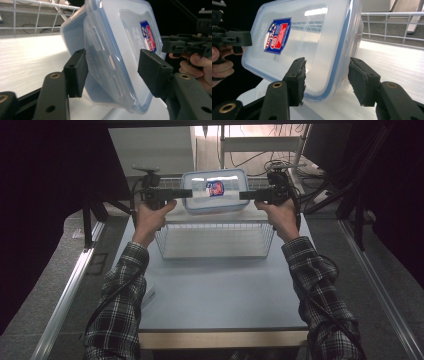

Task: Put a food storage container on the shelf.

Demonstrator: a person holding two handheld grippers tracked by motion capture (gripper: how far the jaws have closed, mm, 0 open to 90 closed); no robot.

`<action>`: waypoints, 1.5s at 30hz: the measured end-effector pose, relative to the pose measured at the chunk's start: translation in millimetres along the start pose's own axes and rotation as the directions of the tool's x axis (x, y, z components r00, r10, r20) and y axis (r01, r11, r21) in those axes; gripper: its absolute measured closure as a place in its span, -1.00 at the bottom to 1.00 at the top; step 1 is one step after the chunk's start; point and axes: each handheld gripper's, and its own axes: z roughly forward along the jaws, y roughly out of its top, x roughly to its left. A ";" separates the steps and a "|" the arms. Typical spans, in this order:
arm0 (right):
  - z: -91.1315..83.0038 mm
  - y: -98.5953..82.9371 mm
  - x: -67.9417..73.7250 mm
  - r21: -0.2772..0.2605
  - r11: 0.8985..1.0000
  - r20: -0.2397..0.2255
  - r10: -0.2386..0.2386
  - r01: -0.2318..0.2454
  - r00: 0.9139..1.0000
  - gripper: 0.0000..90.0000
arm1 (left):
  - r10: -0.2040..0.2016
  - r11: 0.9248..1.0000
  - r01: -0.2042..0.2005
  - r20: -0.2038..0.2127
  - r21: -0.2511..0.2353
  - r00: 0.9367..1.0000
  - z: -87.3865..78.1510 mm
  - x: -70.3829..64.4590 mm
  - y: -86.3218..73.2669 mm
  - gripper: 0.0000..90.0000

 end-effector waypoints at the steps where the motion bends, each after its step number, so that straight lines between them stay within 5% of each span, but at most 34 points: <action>1: 0.8 -0.6 -1.6 -0.006 1.000 -0.010 0.018 -0.018 1.000 0.08 | -0.009 1.000 0.009 0.008 -0.008 1.000 0.7 1.9 -0.5 -0.08; 5: 1.3 -0.7 -2.9 -0.002 0.999 -0.015 0.047 -0.047 0.999 0.08 | -0.026 1.000 0.026 -0.002 -0.001 1.000 2.3 5.5 3.0 -0.10; 11: -1.3 1.4 2.9 -0.027 0.999 0.050 0.025 -0.023 0.998 0.16 | 0.057 0.998 -0.055 -0.141 0.015 0.988 6.1 -4.4 7.4 -0.14; 17: -2.1 1.8 8.7 -0.031 0.999 0.082 -0.013 0.016 0.997 0.22 | 0.066 0.998 -0.065 -0.147 0.011 0.987 8.4 -5.1 9.2 -0.13; 21: -4.6 0.2 8.7 -0.046 0.998 0.079 -0.031 0.034 0.996 0.27 | 0.131 0.991 -0.128 -0.197 0.029 0.972 3.7 -13.3 9.3 -0.10; 27: -14.8 -7.8 13.7 -0.075 0.992 0.051 -0.103 0.106 0.993 0.05 | 0.215 0.976 -0.216 -0.153 0.009 0.965 -9.3 -26.1 -1.4 -0.34; 33: -22.7 -21.6 19.6 -0.078 0.985 0.021 -0.153 0.154 0.988 -0.16 | 0.303 0.953 -0.303 -0.142 0.021 0.942 -16.8 -36.2 -23.4 -0.54; 37: -27.9 -32.9 26.0 -0.078 0.977 0.023 -0.197 0.199 0.980 -0.28 | 0.362 0.932 -0.362 -0.145 0.028 0.921 -21.1 -44.4 -38.8 -0.65; 45: -36.7 -60.5 35.9 -0.082 0.959 0.020 -0.271 0.272 0.962 -0.52 | 0.387 0.922 -0.384 -0.108 0.053 0.916 -29.5 -58.3 -73.4 -0.77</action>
